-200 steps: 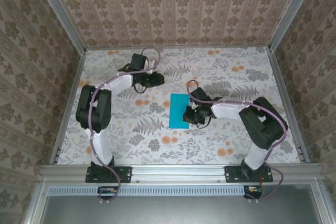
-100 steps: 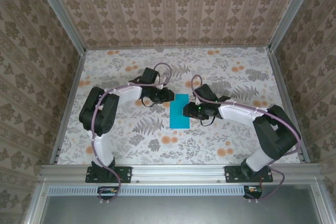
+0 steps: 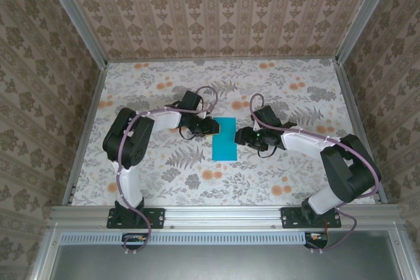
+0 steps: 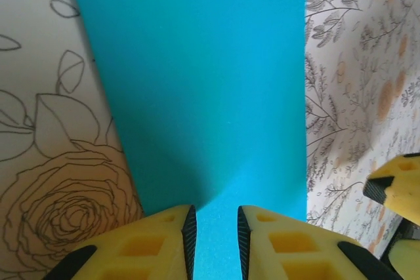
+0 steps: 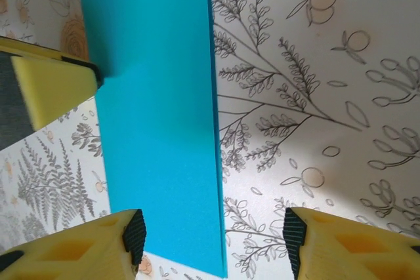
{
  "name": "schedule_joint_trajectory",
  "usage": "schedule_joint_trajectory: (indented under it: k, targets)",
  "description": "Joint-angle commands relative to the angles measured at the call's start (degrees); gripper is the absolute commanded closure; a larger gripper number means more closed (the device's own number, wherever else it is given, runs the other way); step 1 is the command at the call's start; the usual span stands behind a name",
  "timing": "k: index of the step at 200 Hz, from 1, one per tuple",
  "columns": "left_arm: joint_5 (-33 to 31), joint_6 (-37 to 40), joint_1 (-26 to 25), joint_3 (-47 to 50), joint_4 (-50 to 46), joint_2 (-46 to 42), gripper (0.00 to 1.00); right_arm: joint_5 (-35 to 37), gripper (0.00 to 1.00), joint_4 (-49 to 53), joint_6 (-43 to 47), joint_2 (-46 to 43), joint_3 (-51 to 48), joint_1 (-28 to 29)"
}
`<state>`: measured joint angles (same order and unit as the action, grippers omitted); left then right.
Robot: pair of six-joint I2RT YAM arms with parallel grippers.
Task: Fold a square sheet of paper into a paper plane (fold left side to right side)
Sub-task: Fold the triangle a second time at the center of the table.
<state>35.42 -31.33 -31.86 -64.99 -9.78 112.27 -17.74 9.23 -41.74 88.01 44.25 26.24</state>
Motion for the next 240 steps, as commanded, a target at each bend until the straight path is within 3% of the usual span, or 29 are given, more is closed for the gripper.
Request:
schedule_joint_trajectory:
  k: [1,54,177,216,240]
  targets:
    - [-1.2,-0.2,-0.2,0.9,-0.3,1.1,0.74,-4.2,0.43,1.5,-1.3,0.7,0.7,-0.3]
    - [-1.9,0.0,-0.4,2.0,-0.3,0.8,0.74,-10.2,0.48,1.9,-2.4,4.3,1.6,-0.2]
    - [-1.0,0.0,-0.7,1.4,0.8,0.3,0.74,-16.0,0.53,-9.9,-8.7,10.3,2.1,-0.1]
    - [-0.4,1.4,-0.2,1.0,1.5,-2.8,0.66,-16.0,0.55,-13.5,-10.6,11.2,1.7,-0.6]
    - [-2.0,3.5,0.8,1.7,1.4,-7.3,0.54,-16.1,0.56,-15.7,-11.2,10.8,1.4,-1.1]
